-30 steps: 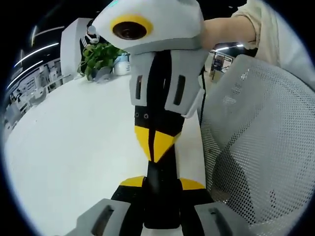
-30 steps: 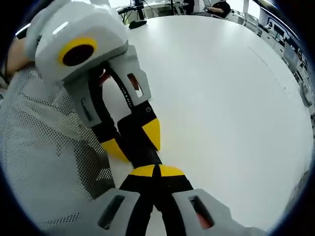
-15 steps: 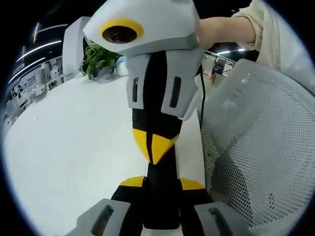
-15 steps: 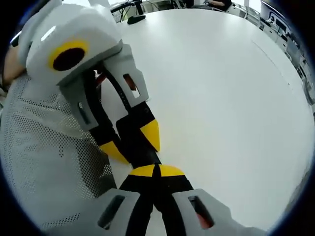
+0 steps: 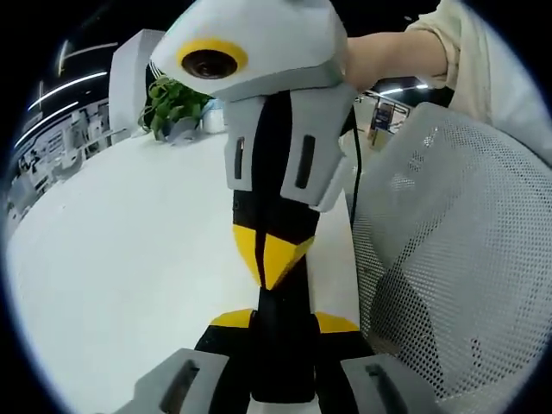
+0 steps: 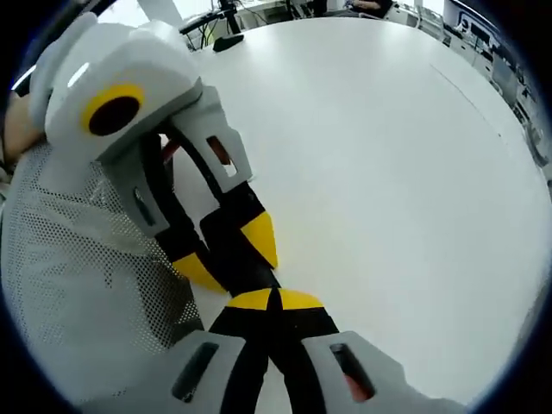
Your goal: Press the specified remote control buttons in sequence, fully releasing each button before pressing the next.
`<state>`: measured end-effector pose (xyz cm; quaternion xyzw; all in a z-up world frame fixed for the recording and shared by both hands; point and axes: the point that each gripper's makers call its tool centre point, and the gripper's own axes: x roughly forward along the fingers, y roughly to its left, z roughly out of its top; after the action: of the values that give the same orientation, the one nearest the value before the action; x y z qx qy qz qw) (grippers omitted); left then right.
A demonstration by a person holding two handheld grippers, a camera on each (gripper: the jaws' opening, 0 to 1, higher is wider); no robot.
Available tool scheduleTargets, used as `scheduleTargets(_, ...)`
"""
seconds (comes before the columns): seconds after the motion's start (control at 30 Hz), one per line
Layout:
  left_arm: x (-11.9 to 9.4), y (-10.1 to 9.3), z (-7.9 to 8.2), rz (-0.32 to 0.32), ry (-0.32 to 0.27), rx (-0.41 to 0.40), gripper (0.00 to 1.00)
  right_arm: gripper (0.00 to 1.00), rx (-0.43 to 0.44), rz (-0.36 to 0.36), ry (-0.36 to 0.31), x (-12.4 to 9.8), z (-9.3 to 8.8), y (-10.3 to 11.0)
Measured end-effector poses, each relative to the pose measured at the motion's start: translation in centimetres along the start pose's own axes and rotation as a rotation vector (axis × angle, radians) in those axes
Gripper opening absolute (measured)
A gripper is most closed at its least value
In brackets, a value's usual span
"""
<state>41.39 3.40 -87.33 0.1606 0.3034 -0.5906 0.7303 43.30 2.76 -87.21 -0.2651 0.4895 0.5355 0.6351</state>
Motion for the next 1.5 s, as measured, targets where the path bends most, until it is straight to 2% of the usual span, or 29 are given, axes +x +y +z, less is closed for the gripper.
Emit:
scheduleTargets(0.13,0.0,0.0,-0.1,0.001,-0.018,-0.008,0.25,0.00,-0.030,-0.026,-0.084,-0.1,0.0,0.0)
scheduleTargets(0.23,0.0,0.0,0.0,0.000,-0.025,-0.015,0.25,0.00,-0.116,-0.060,-0.127,-0.2,0.2,0.1)
scheduleTargets(0.3,0.0,0.0,0.0,0.001,-0.024,-0.015,0.25,0.00,-0.183,-0.055,-0.152,-0.1,0.3,0.9)
scheduleTargets(0.33,0.0,0.0,0.0,0.001,-0.024,-0.014,0.25,0.00,-0.183,-0.082,-0.152,-0.1,0.2,0.6)
scheduleTargets(0.43,0.0,0.0,0.1,0.000,-0.024,-0.015,0.25,0.00,-0.190,-0.088,-0.156,-0.2,0.2,0.9)
scheduleTargets(0.5,0.0,0.0,0.1,0.000,-0.024,-0.017,0.25,0.00,-0.183,-0.043,-0.162,0.0,0.3,1.7)
scheduleTargets(0.53,0.0,0.0,0.1,0.000,-0.023,-0.015,0.25,0.00,-0.187,-0.049,-0.168,-0.1,0.3,1.9)
scheduleTargets(0.93,-0.1,0.0,0.0,-0.002,-0.021,-0.013,0.25,0.00,-0.336,-0.080,-0.100,0.0,0.4,2.2)
scheduleTargets(1.13,0.0,0.0,0.0,-0.001,-0.026,-0.025,0.25,0.00,-0.337,-0.064,-0.088,0.0,0.4,2.0)
scheduleTargets(1.5,0.0,0.0,0.1,0.003,-0.032,-0.034,0.25,0.00,-0.441,-0.059,-0.008,0.3,0.5,2.2)
